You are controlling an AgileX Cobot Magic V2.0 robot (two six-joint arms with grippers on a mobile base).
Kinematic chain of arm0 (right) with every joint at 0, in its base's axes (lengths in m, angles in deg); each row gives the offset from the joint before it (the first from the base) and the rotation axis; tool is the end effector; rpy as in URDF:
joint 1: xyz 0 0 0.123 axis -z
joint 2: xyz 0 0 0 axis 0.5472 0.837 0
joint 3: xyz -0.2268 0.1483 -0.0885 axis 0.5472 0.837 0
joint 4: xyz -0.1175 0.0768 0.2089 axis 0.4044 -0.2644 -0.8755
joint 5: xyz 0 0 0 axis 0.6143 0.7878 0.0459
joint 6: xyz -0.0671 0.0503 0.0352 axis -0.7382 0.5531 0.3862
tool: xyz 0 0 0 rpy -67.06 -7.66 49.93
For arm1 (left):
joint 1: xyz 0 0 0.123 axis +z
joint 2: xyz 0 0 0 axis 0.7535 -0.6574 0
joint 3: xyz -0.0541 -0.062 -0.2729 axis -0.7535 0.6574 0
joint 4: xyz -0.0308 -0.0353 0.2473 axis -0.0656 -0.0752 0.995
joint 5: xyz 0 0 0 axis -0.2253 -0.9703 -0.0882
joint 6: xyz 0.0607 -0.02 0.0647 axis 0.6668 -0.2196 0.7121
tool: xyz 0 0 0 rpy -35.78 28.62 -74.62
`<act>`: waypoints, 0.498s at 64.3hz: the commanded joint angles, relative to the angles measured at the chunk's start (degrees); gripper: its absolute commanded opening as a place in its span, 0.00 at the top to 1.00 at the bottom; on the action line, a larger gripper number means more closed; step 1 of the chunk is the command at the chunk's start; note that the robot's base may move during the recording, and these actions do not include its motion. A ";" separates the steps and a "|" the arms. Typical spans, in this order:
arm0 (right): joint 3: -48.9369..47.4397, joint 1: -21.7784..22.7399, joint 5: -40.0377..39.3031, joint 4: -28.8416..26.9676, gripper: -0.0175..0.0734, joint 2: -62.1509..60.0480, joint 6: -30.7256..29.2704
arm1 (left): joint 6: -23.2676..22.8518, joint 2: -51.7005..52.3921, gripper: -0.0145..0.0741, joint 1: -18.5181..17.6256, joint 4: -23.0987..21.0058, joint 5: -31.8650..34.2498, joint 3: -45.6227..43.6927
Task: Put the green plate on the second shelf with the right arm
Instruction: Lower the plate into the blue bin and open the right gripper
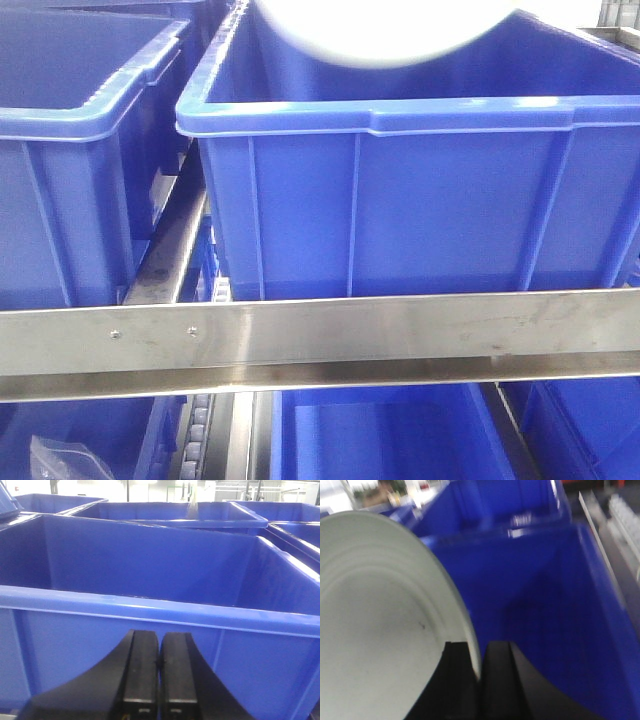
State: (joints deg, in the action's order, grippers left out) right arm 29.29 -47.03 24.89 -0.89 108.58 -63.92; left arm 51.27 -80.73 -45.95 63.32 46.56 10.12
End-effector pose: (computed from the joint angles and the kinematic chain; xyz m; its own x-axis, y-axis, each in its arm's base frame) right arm 0.3270 0.0824 0.3386 -0.1601 0.2477 -0.9555 -0.2214 0.9343 0.2793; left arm 0.0560 0.0029 0.2103 0.0779 -0.0256 -0.9966 -0.0492 0.9984 -0.0295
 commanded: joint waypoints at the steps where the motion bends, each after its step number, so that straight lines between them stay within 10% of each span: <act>1: -7.34 0.18 -1.87 -0.22 0.71 2.63 0.65 | -0.36 0.87 0.69 -0.03 -0.27 4.74 2.40; 17: -12.72 0.44 0.75 -0.27 0.37 6.57 0.65 | -0.36 0.87 0.69 -0.03 -0.27 4.74 2.40; 32: -12.72 0.51 10.16 -0.27 0.37 3.82 0.65 | -0.36 0.87 0.69 -0.03 -0.27 4.74 2.40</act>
State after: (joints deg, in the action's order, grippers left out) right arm 18.90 -46.92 35.34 -0.89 116.91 -63.61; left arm 51.27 -80.73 -45.95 63.32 46.56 10.12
